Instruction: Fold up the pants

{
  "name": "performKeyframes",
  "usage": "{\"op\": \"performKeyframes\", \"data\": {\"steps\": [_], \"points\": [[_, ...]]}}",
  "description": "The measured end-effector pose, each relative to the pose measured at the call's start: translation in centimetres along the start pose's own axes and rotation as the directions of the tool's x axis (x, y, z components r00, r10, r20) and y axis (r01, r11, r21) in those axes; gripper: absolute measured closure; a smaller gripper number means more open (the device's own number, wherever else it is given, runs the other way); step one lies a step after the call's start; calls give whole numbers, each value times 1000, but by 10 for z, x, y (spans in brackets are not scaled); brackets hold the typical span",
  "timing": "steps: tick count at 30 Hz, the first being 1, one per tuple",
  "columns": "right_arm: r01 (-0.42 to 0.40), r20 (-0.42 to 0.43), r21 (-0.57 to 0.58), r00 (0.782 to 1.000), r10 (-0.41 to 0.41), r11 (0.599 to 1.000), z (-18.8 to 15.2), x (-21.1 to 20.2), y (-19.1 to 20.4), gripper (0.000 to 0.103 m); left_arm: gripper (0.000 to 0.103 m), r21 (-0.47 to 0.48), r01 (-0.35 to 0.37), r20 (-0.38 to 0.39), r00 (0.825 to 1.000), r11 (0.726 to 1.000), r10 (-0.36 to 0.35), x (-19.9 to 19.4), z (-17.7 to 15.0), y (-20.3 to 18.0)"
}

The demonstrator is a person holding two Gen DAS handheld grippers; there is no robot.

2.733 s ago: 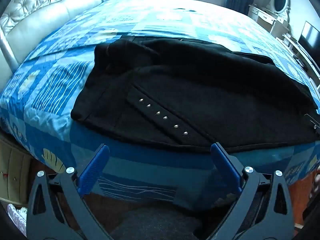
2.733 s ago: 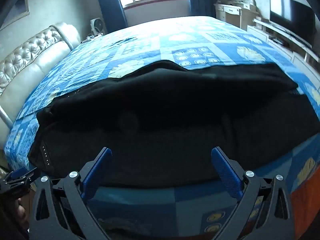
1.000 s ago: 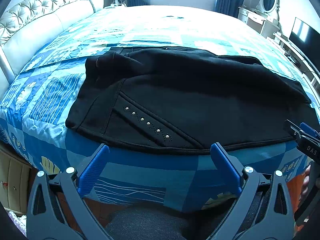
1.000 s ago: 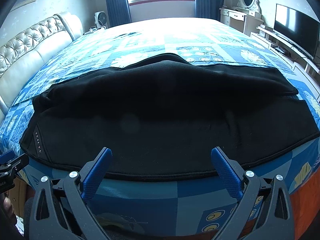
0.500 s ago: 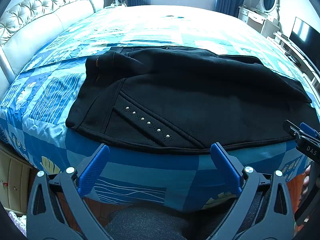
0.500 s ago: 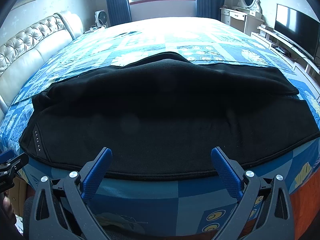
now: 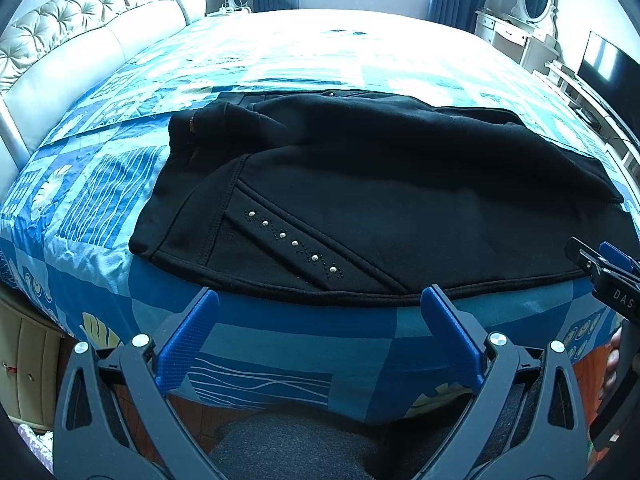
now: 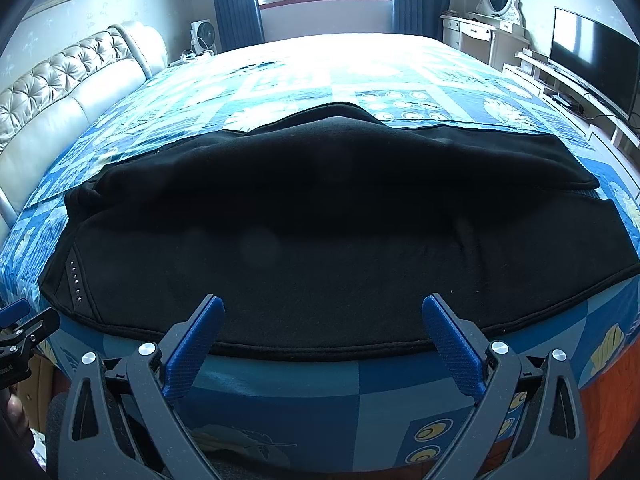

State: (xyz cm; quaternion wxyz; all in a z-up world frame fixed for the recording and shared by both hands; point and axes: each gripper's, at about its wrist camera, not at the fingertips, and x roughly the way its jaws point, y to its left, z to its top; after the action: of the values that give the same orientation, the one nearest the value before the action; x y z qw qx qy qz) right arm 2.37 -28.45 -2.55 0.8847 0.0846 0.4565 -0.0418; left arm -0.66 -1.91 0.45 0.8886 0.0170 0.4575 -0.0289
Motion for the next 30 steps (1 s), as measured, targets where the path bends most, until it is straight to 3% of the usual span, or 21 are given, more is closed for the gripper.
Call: {"op": "performKeyframes", "data": {"steps": [30], "points": [[0,-16,-12,1000,0,1000,-1,6,3,4,2,11,0,-5,1000,1000,0,1,-3,-4]]}}
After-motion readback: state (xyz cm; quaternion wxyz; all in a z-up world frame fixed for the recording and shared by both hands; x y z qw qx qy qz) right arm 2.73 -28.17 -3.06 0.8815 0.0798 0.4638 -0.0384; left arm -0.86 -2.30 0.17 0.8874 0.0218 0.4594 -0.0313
